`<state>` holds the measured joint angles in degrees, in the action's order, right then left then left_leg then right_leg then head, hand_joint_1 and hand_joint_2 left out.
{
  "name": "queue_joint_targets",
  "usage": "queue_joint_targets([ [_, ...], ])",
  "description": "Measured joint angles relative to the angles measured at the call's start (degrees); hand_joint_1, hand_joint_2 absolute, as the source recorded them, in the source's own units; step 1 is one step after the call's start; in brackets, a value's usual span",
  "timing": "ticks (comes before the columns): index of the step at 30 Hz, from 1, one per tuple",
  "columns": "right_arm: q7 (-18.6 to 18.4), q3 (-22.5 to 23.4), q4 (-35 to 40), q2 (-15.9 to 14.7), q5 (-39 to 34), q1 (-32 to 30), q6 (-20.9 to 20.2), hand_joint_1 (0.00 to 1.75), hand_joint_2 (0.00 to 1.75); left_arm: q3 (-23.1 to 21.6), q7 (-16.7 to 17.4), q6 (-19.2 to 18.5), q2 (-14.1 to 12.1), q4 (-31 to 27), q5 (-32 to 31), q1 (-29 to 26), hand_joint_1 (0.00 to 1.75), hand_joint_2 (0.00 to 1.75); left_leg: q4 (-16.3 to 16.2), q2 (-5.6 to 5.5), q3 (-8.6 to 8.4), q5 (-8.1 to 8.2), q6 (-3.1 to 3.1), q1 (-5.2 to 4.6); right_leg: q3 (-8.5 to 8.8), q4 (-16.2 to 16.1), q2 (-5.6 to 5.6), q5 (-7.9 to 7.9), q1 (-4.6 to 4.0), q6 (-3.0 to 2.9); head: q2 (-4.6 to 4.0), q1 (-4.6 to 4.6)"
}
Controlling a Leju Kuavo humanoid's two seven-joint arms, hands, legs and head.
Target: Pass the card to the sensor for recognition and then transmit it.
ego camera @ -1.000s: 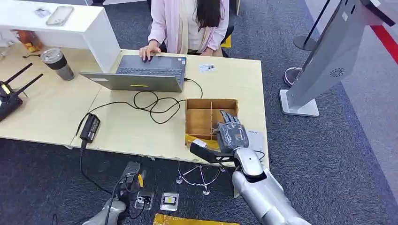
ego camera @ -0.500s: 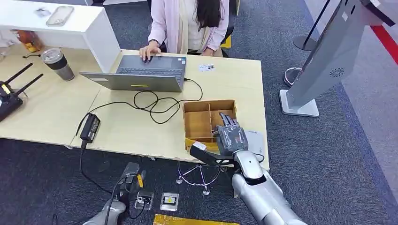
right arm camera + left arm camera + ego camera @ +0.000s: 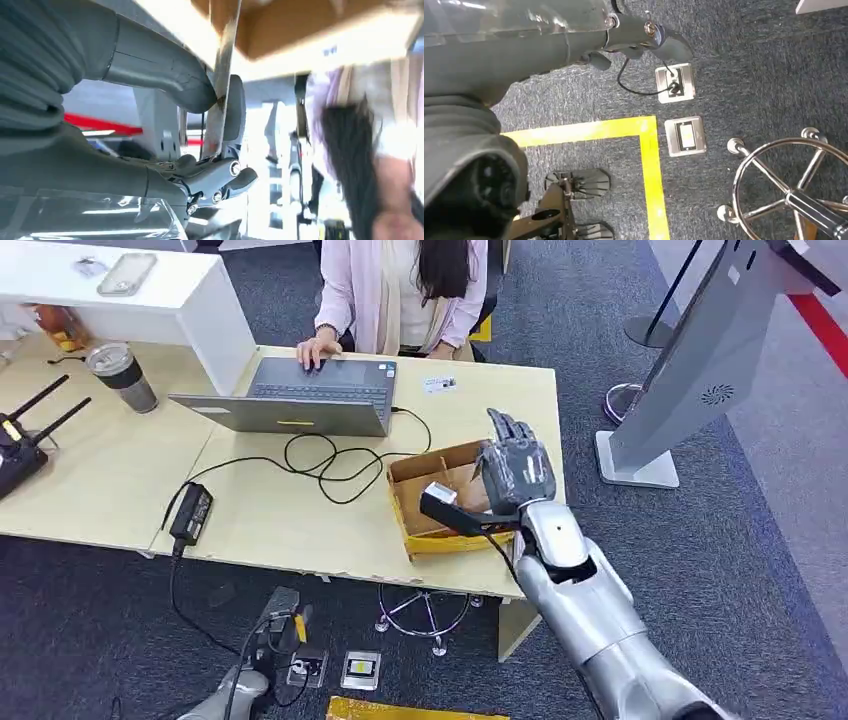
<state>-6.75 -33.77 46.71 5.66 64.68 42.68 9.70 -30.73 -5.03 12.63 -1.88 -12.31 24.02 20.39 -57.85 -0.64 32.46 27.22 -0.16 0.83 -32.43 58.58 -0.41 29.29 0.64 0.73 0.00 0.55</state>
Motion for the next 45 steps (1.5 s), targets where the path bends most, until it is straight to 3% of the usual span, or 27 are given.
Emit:
queue_joint_targets([
  [8, 1.07, 0.87, 1.22, -0.46, 0.5, 4.07, 0.31, 1.75, 1.75, 0.0, 0.07, -1.47, 0.31, 0.0, -0.88, 0.55, 0.0, 0.0, 0.0, 0.0, 0.03, 0.0, 0.0, 0.0, 0.0, 0.01, 0.0, 0.0, 0.0, 0.0, 0.0, -0.02],
  [13, 2.14, 0.87, -2.54, 0.57, -0.59, 7.27, 2.65, 1.75, 1.75, -0.02, 0.66, -1.99, 0.59, 0.0, -1.25, 1.38, 0.0, 0.0, 0.0, -0.01, 0.02, -0.01, -0.01, 0.0, 0.02, 0.01, 0.04, 0.0, 0.0, 0.0, 0.0, -0.02],
  [23, 2.88, 1.03, -8.61, 1.46, -1.73, 8.71, 3.67, 1.75, 1.75, 0.0, 0.48, -2.91, 0.94, 0.0, -0.66, 1.59, 0.0, 0.0, 0.0, -0.01, 0.03, 0.0, -0.01, 0.0, 0.0, 0.02, 0.01, 0.0, 0.0, -0.01, 0.0, 0.0],
  [39, 2.58, 1.31, -12.35, 2.45, -1.71, 8.79, 3.41, 1.75, 1.75, 0.0, 0.48, -2.82, 0.98, 0.0, -0.81, 1.73, 0.0, 0.0, 0.0, -0.01, 0.03, -0.01, -0.01, 0.0, 0.0, 0.02, 0.01, 0.0, 0.0, -0.01, 0.0, -0.02],
  [40, 2.6, 1.31, -12.48, 2.51, -1.71, 8.8, 3.28, 0.12, 1.75, 0.0, 0.5, -2.82, 0.98, 0.0, -0.81, 1.73, 0.0, 0.0, 0.0, -0.01, 0.03, -0.01, -0.01, 0.0, 0.01, 0.02, 0.01, 0.0, 0.0, -0.01, 0.0, 0.0],
  [41, 2.67, 1.31, -12.63, 2.62, -1.68, 8.8, 3.13, 0.12, 1.75, 0.0, 0.52, -2.75, 0.98, 0.0, -0.86, 1.73, 0.0, 0.0, 0.0, -0.01, 0.03, -0.01, -0.01, 0.0, 0.01, 0.02, 0.02, 0.0, 0.0, -0.01, 0.0, -0.02],
  [42, 2.69, 1.29, -12.66, 2.71, -1.68, 8.79, 3.04, 0.0, 0.0, 0.0, 0.55, -2.75, 0.98, 0.0, -0.9, 1.72, 0.0, 0.0, 0.0, -0.01, 0.03, -0.01, -0.01, 0.0, 0.0, 0.02, 0.02, 0.0, 0.0, -0.01, 0.0, 0.0],
  [45, 2.95, 1.29, -12.66, 3.02, -1.71, 8.84, 2.71, 0.0, 0.0, 0.0, 0.59, -2.73, 0.98, 0.0, -1.1, 1.72, 0.0, 0.0, 0.0, -0.01, 0.02, -0.01, -0.01, 0.0, 0.0, 0.03, 0.0, 0.0, 0.0, -0.01, 0.0, -0.02],
])
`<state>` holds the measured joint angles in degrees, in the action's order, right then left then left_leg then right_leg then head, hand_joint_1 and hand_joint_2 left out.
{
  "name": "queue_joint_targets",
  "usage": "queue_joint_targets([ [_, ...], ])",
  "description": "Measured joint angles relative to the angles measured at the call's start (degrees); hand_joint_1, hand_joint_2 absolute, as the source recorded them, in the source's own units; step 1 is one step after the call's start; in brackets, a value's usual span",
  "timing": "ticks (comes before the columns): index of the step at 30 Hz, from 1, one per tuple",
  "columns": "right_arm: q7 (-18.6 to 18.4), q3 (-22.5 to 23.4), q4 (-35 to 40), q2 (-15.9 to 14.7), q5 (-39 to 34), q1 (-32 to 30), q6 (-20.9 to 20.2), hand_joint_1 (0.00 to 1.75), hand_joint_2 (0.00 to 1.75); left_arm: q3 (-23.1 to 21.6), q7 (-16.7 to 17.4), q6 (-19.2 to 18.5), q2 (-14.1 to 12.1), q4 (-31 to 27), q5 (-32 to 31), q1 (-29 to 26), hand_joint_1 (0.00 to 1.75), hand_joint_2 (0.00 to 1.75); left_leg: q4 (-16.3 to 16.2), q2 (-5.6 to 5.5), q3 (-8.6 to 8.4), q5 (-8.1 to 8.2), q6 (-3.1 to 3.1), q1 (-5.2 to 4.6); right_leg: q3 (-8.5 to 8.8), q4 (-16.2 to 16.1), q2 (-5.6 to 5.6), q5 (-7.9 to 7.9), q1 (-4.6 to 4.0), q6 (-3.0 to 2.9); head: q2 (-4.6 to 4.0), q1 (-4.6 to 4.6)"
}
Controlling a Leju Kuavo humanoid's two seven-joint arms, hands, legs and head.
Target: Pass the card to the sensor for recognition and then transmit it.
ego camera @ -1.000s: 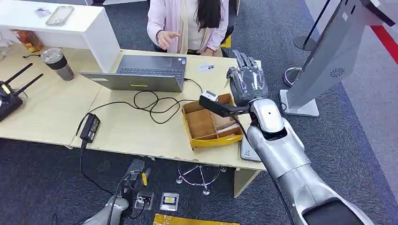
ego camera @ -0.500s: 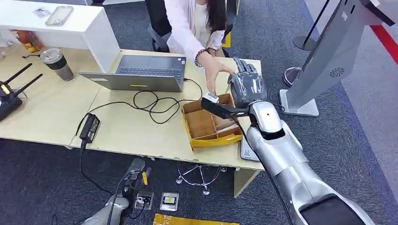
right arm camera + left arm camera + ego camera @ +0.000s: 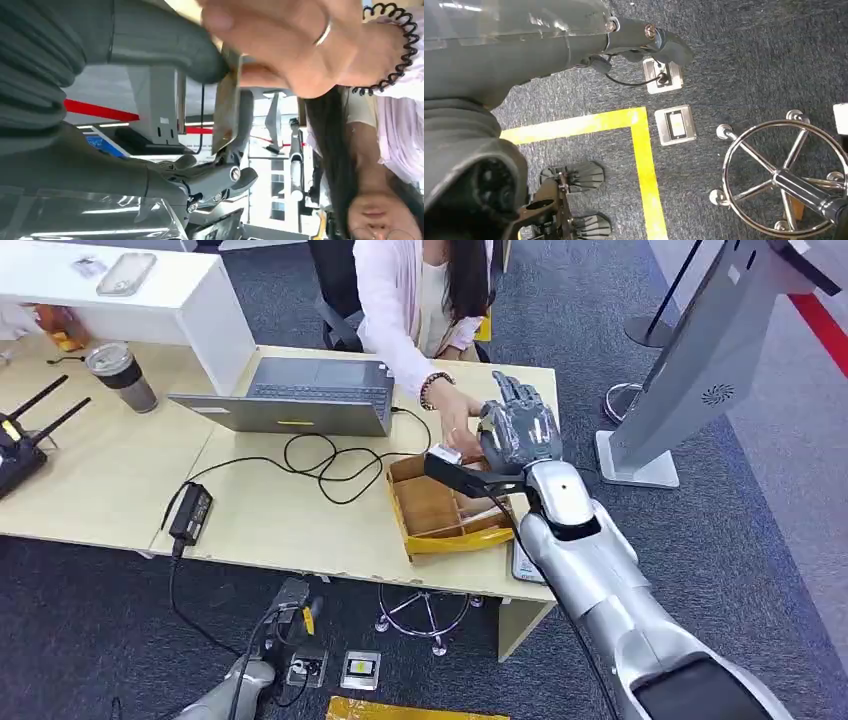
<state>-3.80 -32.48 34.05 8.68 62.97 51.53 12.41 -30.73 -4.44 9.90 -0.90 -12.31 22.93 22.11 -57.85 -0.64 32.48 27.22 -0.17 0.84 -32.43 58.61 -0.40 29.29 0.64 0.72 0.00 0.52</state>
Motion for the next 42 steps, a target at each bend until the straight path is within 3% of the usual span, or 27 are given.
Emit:
queue_joint_targets([
  [10, 0.48, 0.0, 0.0, 0.11, -0.55, 0.0, -1.59, 0.0, 0.0, 0.0, 0.0, -0.04, 0.02, 0.0, -0.46, 0.0, 0.0, 0.0, 0.0, 0.0, -0.01, 0.0, 0.0, 0.0, -0.01, -0.01, 0.0, 0.0, 0.0, 0.0, 0.0, 0.02],
  [14, 0.87, 0.37, -0.02, -1.46, -2.15, 0.58, -1.53, 0.0, 0.0, -0.02, 0.0, -0.17, 0.02, 0.0, -0.76, -0.01, 0.0, 0.0, -0.04, 0.0, -0.01, 0.0, 0.0, -0.01, -0.1, -0.05, 0.01, 0.0, 0.01, 0.0, 0.0, 0.0],
  [19, 1.22, 3.81, -1.51, -7.07, -7.63, 2.06, -0.06, 0.0, 0.0, 0.0, 0.0, -0.2, -0.06, 0.04, -0.7, -0.15, 0.0, 0.0, -0.09, -0.03, 0.0, 0.0, 0.0, -0.03, -0.07, -0.07, 0.04, -0.03, 0.03, 0.02, 0.0, 0.0],
  [25, 2.14, 8.99, -5.29, -16.33, -13.58, 2.19, 0.22, 0.0, 0.0, 0.02, -0.48, 0.57, -0.88, 0.24, 0.39, -0.85, 0.0, 0.0, -0.14, -0.08, 0.04, 0.03, 0.04, -0.06, -0.07, -0.1, 0.15, -0.05, 0.07, 0.05, 0.0, 0.02],
  [33, -1.94, 16.18, -10.07, -27.94, -19.64, -1.79, 0.18, 0.0, 0.0, 0.7, -3.11, 2.78, -2.05, 0.31, 2.73, -2.75, 0.0, 0.0, -0.13, -0.12, 0.06, 0.08, 0.09, -0.02, -0.09, -0.12, 0.23, -0.03, 0.04, 0.04, 0.0, -0.02],
  [42, -2.25, 23.57, -14.08, -34.12, -27.7, -13.64, 1.55, 0.0, 0.0, 1.68, -5.66, 3.21, -2.78, 0.31, 4.42, -3.76, 0.0, 0.0, -0.11, -0.17, 0.08, 0.14, 0.06, 0.01, -0.07, -0.12, 0.31, 0.02, 0.0, 0.04, 0.0, -0.04],
])
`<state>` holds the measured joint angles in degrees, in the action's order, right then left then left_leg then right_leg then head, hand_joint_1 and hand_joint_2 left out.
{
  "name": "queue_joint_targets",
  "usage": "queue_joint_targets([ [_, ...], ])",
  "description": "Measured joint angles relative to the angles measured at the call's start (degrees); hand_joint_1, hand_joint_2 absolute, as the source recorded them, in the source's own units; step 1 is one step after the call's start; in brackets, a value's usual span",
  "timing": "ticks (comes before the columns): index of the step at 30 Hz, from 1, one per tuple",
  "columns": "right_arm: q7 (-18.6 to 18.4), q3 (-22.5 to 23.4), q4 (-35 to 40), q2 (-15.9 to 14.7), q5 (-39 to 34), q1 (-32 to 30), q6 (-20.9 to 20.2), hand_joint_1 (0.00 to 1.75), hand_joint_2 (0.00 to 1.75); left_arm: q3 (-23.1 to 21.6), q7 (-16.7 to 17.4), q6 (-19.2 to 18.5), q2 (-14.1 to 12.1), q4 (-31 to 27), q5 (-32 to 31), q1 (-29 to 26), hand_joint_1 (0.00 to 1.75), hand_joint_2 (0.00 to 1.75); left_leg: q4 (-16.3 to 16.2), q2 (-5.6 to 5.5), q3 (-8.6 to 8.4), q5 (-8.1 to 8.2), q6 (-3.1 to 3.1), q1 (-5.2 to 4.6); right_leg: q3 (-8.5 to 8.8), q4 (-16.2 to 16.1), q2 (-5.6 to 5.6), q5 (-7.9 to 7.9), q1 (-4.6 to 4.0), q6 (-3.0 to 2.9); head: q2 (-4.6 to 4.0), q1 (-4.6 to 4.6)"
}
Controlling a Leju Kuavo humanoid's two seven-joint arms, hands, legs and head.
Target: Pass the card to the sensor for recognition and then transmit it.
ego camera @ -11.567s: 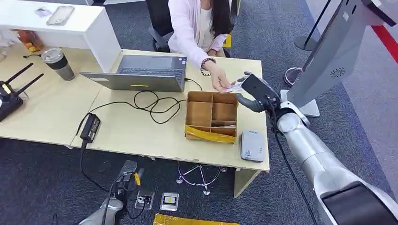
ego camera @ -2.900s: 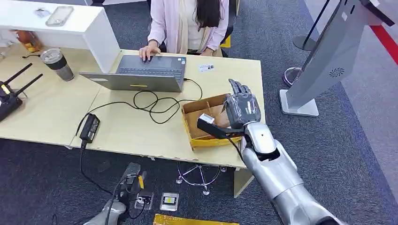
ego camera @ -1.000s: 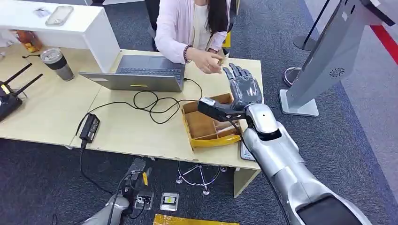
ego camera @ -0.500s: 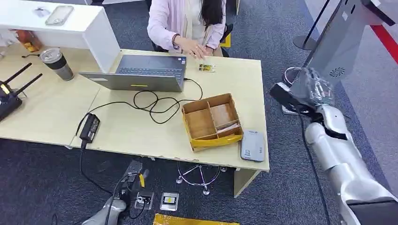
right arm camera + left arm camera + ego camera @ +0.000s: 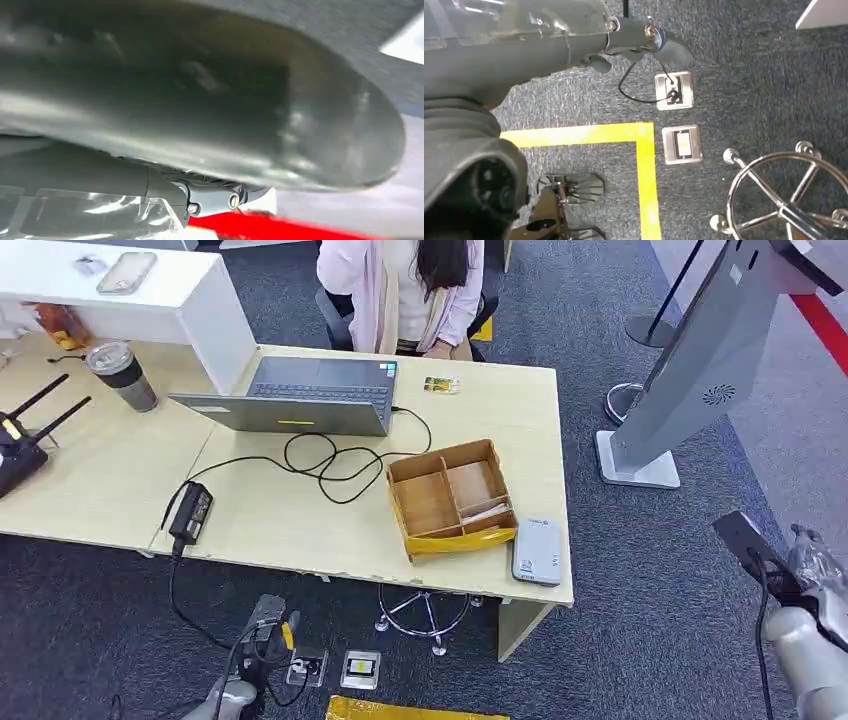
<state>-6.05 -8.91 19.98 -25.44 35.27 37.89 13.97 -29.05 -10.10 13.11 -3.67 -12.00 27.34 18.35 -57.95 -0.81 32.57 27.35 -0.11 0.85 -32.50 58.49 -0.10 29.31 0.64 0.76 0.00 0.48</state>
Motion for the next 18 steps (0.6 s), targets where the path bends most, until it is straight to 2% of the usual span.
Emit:
queue_joint_targets([
  [4, 0.56, 3.96, -1.76, -1.02, -4.34, -6.37, 1.58, 0.0, 0.0, 0.98, -2.08, 1.29, -0.22, 0.0, 2.14, -0.6, 0.0, 0.0, 0.02, -0.01, 0.0, 0.05, -0.06, 0.04, 0.01, 0.0, 0.0, 0.05, -0.05, -0.05, 0.0, 0.02],
  [8, 2.65, 7.98, -3.02, -0.67, -11.42, -13.18, 3.3, 0.0, 0.0, 2.81, -4.71, 3.95, -0.28, 0.0, 5.93, -1.39, 0.0, 0.0, 0.03, -0.09, 0.0, 0.08, -0.04, 0.06, 0.06, 0.0, 0.09, 0.15, -0.07, -0.06, 0.0, 0.02],
  [13, 3.98, 14.91, -4.81, 1.49, -20.33, -21.1, 5.49, 0.0, 0.0, 4.73, -7.74, 4.15, -0.74, 0.0, 8.21, -2.59, 0.0, 0.0, 0.05, -0.11, 0.03, 0.11, -0.08, 0.11, 0.07, 0.0, 0.12, 0.19, -0.13, -0.11, 0.0, 0.04],
  [18, 1.21, 20.35, -6.14, 5.21, -23.12, -25.75, 9.65, 0.0, 0.0, 5.9, -10.47, 3.74, -0.7, -0.07, 8.41, -2.52, 0.0, 0.0, 0.07, -0.04, -0.02, 0.12, -0.1, 0.11, 0.07, 0.01, 0.04, 0.19, -0.13, -0.11, 0.0, 0.02],
])
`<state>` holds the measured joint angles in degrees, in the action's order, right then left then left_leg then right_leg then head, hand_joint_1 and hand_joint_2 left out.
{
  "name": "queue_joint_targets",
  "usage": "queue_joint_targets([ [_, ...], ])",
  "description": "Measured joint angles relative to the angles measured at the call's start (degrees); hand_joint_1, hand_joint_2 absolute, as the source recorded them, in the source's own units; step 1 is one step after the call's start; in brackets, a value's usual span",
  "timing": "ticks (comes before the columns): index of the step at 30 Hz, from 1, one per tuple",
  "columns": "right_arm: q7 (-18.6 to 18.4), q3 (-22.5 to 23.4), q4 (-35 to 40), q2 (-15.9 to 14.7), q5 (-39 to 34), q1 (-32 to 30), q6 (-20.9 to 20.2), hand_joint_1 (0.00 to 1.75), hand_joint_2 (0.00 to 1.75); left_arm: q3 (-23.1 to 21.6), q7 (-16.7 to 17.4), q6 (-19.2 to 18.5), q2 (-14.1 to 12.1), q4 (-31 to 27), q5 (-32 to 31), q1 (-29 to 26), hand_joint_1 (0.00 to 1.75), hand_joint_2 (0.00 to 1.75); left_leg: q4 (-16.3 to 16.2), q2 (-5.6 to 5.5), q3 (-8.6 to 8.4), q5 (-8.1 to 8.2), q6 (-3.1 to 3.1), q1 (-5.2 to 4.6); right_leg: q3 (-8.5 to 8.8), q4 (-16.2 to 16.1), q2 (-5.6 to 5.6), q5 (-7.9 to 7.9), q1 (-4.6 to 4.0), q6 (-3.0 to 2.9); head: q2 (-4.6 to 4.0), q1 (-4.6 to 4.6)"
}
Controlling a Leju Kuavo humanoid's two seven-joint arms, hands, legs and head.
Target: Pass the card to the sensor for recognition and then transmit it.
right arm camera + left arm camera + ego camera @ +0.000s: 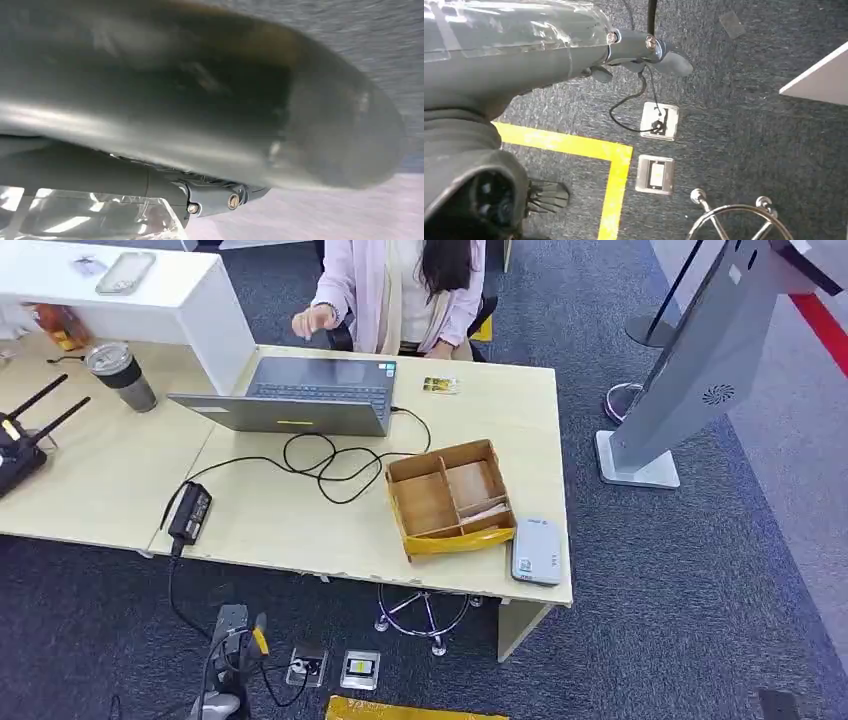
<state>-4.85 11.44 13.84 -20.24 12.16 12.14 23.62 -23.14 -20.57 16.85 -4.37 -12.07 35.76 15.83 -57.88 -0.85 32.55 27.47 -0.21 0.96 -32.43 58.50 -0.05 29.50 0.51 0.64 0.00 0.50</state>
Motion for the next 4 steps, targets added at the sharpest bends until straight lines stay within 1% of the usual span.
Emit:
queue_joint_targets([
  [2, -0.75, 1.83, -0.51, 1.16, -0.4, -1.18, 0.82, 0.0, 0.0, 0.41, 0.11, -0.74, 0.02, -0.11, 0.18, 0.0, 0.0, 0.0, 0.0, 0.0, -0.01, -0.01, 0.0, 0.0, 0.02, 0.0, 0.0, 0.0, 0.0, 0.0, 0.0, 0.0],
  [4, -0.97, 3.67, -0.86, 2.32, -0.88, -2.13, 1.06, 0.0, 0.0, 0.59, 0.99, -1.22, 0.04, -0.11, 0.63, 0.0, 0.0, 0.0, 0.0, 0.0, -0.02, -0.01, 0.0, -0.01, 0.03, 0.0, 0.0, 0.0, 0.02, 0.0, 0.0, 0.0],
])
